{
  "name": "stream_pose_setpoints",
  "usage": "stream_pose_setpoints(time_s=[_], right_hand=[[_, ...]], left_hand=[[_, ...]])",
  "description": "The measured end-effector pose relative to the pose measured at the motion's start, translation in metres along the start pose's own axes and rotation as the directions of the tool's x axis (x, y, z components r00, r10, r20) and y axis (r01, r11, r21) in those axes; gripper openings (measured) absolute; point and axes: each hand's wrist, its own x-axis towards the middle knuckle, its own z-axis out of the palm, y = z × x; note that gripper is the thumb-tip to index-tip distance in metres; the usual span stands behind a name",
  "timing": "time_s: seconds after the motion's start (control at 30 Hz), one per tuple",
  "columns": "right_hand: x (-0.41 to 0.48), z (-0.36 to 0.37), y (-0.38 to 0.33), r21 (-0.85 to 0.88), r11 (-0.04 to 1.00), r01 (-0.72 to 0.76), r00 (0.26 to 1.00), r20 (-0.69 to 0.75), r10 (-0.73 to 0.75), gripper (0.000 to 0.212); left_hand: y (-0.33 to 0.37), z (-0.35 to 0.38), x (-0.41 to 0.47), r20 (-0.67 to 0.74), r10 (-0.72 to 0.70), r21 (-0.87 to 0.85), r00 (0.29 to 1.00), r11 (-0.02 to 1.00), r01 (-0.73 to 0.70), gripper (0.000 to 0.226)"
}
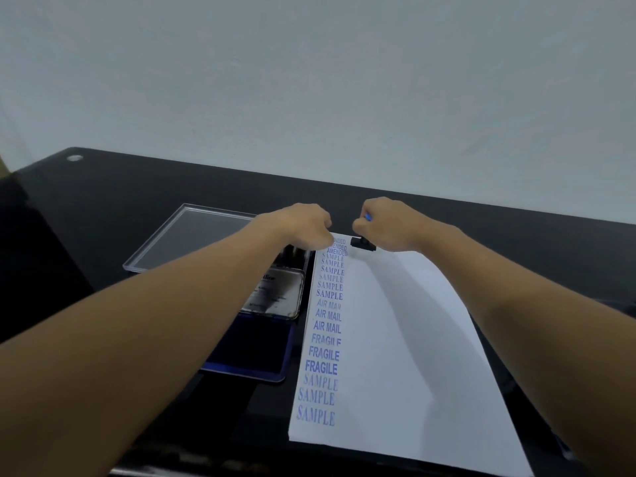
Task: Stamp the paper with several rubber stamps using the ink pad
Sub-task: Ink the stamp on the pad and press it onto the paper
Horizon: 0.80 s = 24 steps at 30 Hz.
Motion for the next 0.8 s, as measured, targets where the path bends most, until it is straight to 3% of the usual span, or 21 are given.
stream_pose_setpoints(time_s=[0.17, 0.8], right_hand=[[0.005, 0.005, -0.001, -0.056, 0.998, 0.022, 0.999, 0.038, -0.02, 0.019], [0.011, 0.022, 0.003, -0.07, 0.997, -0.011, 1.0, 0.011, 0.012, 0.014]], left_hand=[[-0.001, 0.003, 0.003, 0.011, -0.001, 0.018, 1.0, 1.0, 0.001, 0.032], [-0.003, 0.003, 0.005, 0.017, 0.01, 0.005, 1.0, 1.0, -0.01, 0.033]])
